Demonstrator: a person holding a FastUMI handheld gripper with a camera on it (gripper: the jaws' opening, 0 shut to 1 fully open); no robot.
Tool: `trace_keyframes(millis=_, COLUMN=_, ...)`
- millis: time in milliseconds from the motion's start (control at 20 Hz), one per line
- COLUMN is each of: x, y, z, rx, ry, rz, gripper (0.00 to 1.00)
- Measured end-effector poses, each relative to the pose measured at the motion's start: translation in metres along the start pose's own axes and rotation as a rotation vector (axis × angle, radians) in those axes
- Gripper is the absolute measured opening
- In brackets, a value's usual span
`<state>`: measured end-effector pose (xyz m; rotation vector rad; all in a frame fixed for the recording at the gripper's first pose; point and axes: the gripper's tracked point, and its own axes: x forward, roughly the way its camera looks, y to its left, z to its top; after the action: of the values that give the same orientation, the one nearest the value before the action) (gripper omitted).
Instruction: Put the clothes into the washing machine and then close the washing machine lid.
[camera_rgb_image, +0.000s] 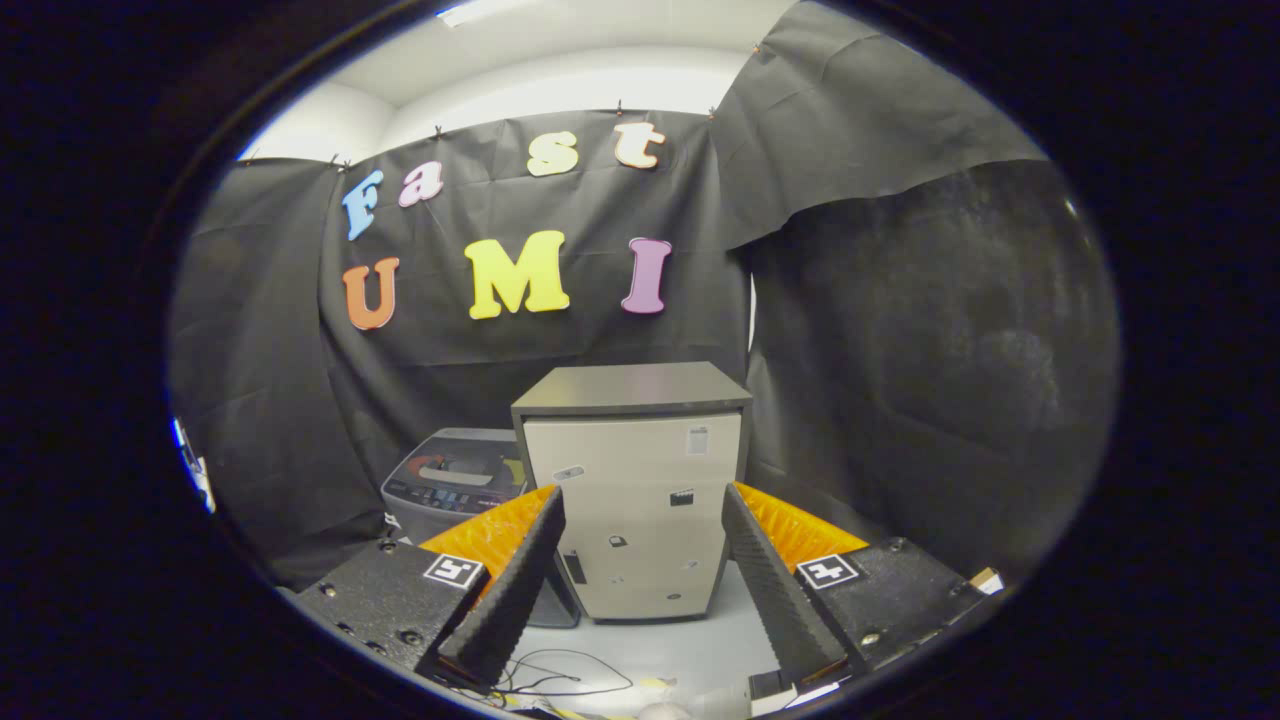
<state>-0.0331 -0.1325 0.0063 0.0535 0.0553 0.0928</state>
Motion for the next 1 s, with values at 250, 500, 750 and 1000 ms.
trace_keyframes(millis=250, x=-0.009, y=-0.001, z=0.002, rx=-0.037, ry=-0.006, rz=-0.016, gripper=0.99)
trace_keyframes(millis=500, x=-0.02, y=-0.003, z=0.003, rx=-0.063, ry=-0.011, rz=-0.028, gripper=0.99)
trace_keyframes(millis=750, x=-0.03, y=-0.004, z=0.005, rx=-0.075, ry=-0.014, rz=-0.027, gripper=0.99)
trace_keyframes(millis=1000, x=-0.034, y=-0.005, z=0.007, rx=-0.076, ry=-0.014, rz=-0.02, gripper=0.99)
